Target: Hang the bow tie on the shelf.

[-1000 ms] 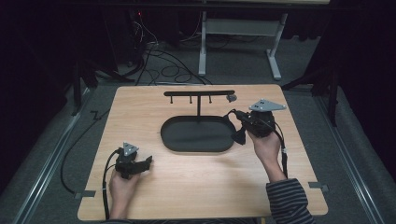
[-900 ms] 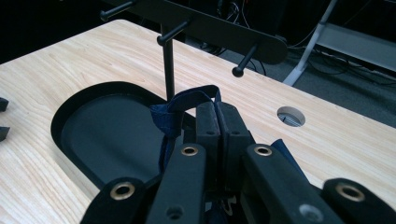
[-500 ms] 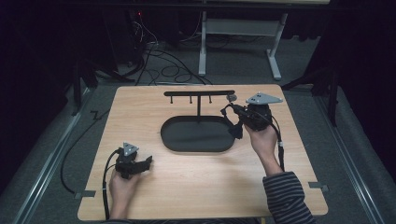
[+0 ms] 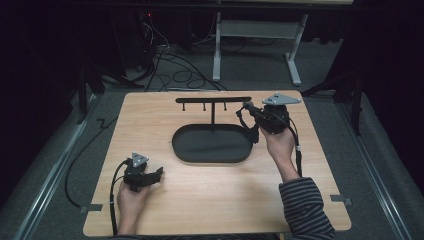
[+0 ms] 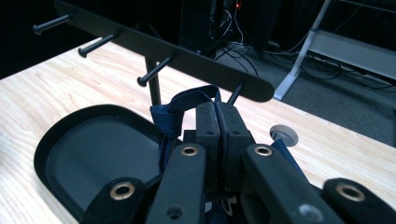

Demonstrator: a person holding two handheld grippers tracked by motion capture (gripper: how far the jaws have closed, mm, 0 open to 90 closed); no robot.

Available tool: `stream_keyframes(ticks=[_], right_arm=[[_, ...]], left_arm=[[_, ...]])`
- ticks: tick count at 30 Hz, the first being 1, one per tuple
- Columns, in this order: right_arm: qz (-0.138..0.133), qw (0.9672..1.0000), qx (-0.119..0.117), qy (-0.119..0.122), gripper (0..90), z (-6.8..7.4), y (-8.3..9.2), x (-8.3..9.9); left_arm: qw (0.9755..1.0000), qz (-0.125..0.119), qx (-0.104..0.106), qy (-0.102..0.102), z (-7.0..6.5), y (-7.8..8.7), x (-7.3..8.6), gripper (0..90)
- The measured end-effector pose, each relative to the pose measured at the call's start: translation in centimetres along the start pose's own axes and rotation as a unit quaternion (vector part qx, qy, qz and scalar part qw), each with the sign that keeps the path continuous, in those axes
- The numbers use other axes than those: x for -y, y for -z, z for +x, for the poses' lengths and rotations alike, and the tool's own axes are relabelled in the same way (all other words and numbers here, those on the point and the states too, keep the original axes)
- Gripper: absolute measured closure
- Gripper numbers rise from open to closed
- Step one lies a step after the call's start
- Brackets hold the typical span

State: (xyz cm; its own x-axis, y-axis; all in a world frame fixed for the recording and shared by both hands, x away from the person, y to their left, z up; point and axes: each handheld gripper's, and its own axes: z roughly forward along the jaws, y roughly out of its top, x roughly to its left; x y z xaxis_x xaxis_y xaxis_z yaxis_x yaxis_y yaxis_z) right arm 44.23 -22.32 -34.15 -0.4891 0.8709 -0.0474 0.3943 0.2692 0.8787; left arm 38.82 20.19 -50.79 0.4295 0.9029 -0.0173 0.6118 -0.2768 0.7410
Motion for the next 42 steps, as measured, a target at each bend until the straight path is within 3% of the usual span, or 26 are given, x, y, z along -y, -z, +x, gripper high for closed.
stream_keyframes(ticks=[26,42], right_arm=[[0.020,0.9992,0.024,-0.024,88.2,-1.5,-2.7,-0.2],[0.022,0.9989,0.022,-0.035,84.8,-1.9,-2.6,0.0]], left_arm=[[1.0000,0.000,0.000,0.000,0.0,0.0,0.0,27.3],[1.0000,0.000,0.000,0.000,0.0,0.0,0.0,27.3]])
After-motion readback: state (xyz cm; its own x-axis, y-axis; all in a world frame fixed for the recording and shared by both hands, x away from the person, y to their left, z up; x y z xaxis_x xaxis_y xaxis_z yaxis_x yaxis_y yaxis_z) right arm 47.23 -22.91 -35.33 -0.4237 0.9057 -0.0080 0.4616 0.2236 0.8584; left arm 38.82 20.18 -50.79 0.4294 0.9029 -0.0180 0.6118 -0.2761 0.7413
